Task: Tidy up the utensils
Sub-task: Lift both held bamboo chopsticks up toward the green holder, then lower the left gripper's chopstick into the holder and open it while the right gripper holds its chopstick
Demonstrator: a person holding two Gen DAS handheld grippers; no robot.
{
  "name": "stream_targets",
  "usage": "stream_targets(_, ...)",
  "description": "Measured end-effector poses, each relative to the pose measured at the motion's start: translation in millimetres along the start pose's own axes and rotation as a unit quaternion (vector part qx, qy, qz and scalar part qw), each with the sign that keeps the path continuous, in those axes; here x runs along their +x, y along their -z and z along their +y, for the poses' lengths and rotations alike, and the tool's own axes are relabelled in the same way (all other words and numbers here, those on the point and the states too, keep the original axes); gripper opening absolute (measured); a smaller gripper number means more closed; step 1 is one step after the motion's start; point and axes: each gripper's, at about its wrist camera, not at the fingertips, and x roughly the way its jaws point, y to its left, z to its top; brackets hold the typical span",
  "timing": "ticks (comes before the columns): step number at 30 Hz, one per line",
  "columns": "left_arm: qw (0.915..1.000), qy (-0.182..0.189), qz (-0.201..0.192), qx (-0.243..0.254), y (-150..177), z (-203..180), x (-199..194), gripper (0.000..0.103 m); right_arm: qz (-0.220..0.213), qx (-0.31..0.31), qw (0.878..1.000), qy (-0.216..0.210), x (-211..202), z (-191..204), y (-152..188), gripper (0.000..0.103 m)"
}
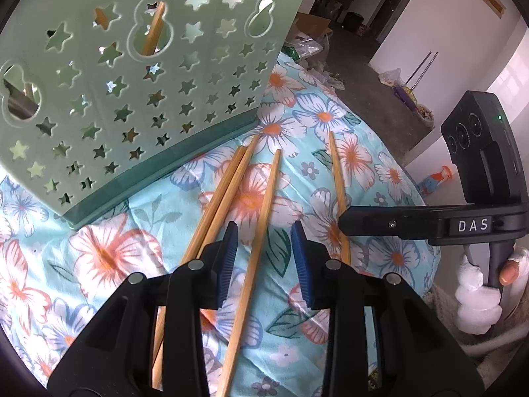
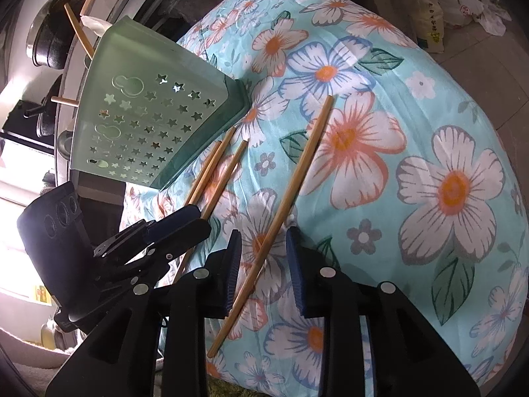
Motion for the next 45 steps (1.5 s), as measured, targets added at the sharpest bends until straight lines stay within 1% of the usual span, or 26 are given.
stream_targets(2,1.0,-0.006,0.001,0.007,-3,-2,2,0.029,-0.001,0.009,1.0,-0.003,0,-4,-6,0.028)
stream_targets(4,0.9999,-0.012,0.006,0.011,-6,-2,6,0.025,-0.004,0.017,1.0,-0.005,1,-8,-12,0.028)
stream_targets(6,0.9997,-0.017,0.01,0.012,-9,-3,10,0.023,-0.008,0.02,1.0,-0.004,1,-10,-19,0.028)
stream_targets(9,0.9994,-0.027,0.015,0.015,-14,-3,16,0.02,-0.014,0.018,1.0,0.001,3,-11,-29,0.025)
stream_targets(14,0.9987,-0.046,0.013,0.018,-23,-6,26,0.014,-0.025,0.019,0.999,0.009,5,-14,-36,0.012)
stream_targets(16,0.9982,-0.057,0.009,0.02,-24,-7,28,0.009,-0.028,0.021,0.999,0.005,2,-18,-38,0.012)
stream_targets(19,0.9978,-0.063,0.004,0.019,-26,-8,28,0.008,-0.032,0.021,0.999,0.001,-4,-20,-38,0.012)
stream_targets(22,0.9981,-0.06,0.0,0.011,-29,-10,25,0.006,-0.04,0.018,0.999,-0.007,-5,-12,-35,0.011)
stream_targets(26,0.9984,-0.053,-0.019,0.0,-33,-13,11,0.006,-0.056,0.008,0.998,-0.019,-14,-4,-35,0.01)
stream_targets(34,0.997,-0.031,-0.068,-0.018,-43,-21,-34,0.006,-0.085,-0.026,0.995,-0.038,-38,7,-34,0.009)
stream_targets(38,0.9952,-0.024,-0.091,-0.027,-41,-24,-58,0.006,-0.097,-0.045,0.993,-0.044,-51,12,-33,0.008)
stream_targets(45,0.9898,-0.024,-0.135,-0.037,-43,-28,-100,0.006,-0.124,-0.074,0.988,-0.058,-75,21,-31,0.007)
